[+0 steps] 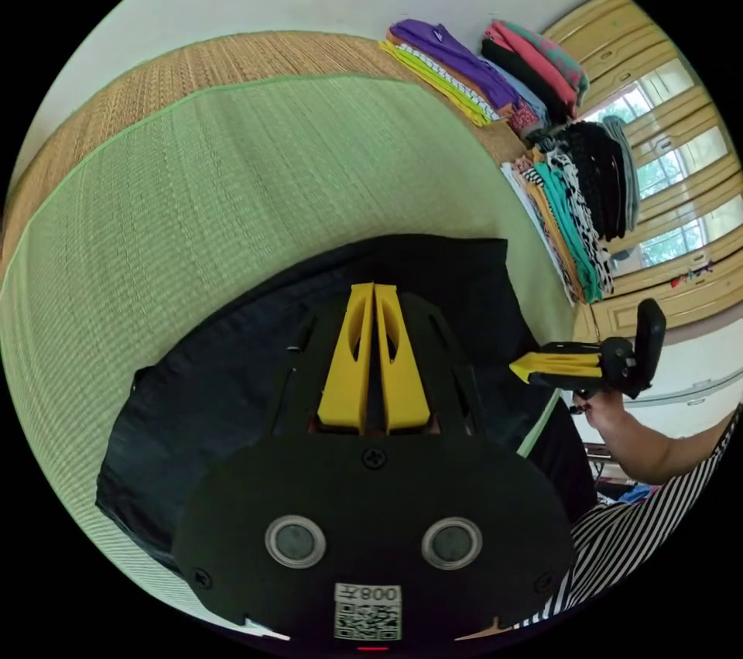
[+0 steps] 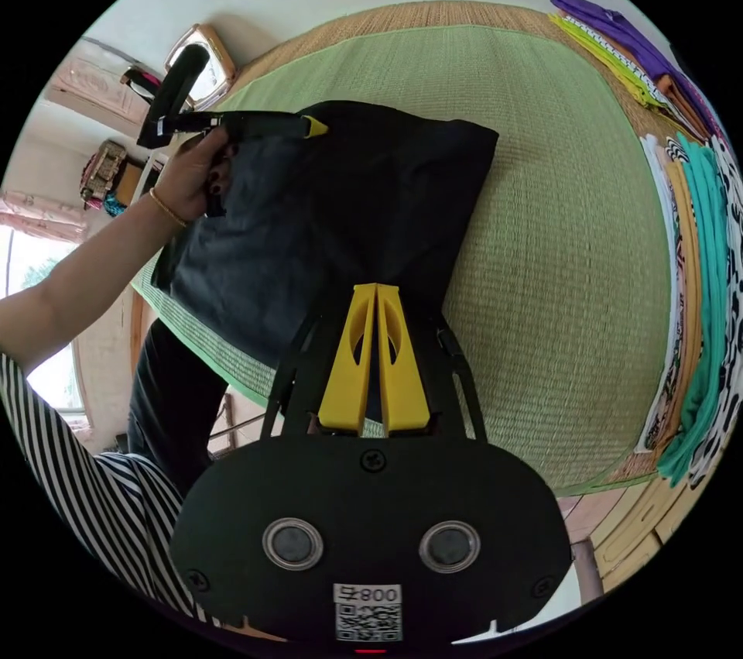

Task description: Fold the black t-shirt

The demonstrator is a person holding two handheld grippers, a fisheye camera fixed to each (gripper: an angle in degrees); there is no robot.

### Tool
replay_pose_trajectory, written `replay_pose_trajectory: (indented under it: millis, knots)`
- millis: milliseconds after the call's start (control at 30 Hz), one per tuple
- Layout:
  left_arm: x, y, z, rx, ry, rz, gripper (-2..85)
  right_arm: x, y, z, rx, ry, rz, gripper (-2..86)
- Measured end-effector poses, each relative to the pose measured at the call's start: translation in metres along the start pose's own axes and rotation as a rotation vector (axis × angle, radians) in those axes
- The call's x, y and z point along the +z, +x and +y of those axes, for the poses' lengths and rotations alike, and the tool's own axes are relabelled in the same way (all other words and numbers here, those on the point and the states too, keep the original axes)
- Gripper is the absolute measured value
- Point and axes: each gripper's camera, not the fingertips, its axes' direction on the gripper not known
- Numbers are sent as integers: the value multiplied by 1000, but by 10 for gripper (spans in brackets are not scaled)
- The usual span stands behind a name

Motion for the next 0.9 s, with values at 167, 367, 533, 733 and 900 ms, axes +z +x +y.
replay_pose_trajectory:
  millis: [167,367,533,733,900]
  knots:
    - [20,22,-12,72,-12,17,0,-4,10,8,-5,20,-25,0]
    - [20,28,-7,52,3,-8,0,-29,30,11,19,15,-92,0]
    - [-23,18,73,-49,85,-32,0,-69,30,43,-33,35,-106,0]
    - [-30,-24,198,-480,47,-136,0,-52,64,75,29,-39,-83,0]
    - [-29,-24,230,-575,131,-52,0,-78,85,75,84,-28,-137,1]
